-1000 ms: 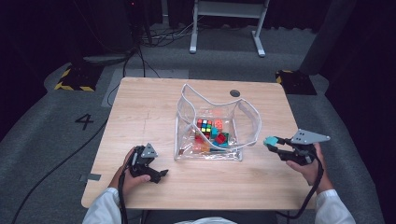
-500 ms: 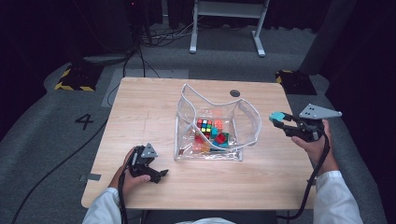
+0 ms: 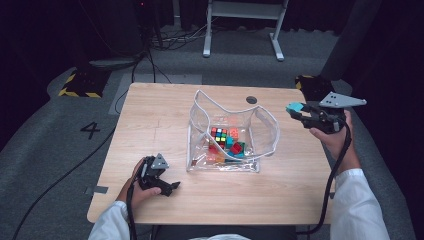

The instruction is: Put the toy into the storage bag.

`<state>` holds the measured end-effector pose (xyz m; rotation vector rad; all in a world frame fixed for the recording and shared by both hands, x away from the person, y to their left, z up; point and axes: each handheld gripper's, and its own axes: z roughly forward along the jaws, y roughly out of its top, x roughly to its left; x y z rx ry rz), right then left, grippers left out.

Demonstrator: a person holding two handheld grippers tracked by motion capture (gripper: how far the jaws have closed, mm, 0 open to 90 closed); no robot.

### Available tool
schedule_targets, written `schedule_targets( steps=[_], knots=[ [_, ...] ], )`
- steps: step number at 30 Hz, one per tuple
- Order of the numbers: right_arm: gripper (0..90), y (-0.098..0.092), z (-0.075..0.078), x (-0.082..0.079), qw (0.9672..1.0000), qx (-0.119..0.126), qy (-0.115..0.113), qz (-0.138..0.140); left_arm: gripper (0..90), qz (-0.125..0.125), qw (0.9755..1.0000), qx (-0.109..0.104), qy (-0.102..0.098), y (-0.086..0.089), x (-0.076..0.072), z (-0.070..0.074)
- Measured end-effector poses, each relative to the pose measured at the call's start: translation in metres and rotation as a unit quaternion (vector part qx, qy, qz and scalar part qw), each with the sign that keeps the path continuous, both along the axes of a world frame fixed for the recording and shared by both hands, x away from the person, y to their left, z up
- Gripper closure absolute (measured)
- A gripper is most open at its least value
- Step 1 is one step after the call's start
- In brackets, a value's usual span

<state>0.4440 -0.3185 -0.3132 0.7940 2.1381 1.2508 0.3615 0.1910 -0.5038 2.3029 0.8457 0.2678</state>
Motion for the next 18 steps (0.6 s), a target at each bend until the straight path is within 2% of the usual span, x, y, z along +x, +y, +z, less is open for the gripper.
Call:
schedule_targets(
  steps=[6,7,11,18],
  knots=[
    [59.4,0.019,0.008,0.007,0.9998,-0.003,-0.004,0.019,0.4,0.001,1.0000,-0.001,0.000,0.000,0.000,0.000],
    [59.4,0.022,0.008,0.008,0.9998,-0.004,0.002,0.017,0.4,0.000,1.0000,-0.001,0.000,0.000,0.000,0.000],
    [59.4,0.037,0.008,0.015,0.9995,-0.012,0.001,0.030,0.4,0.000,1.0000,-0.001,0.000,0.000,0.000,0.000],
    [59.4,0.061,0.006,0.020,0.9984,-0.009,0.011,0.055,0.4,0.000,1.0000,-0.001,0.000,0.000,0.000,0.000]
  ],
)
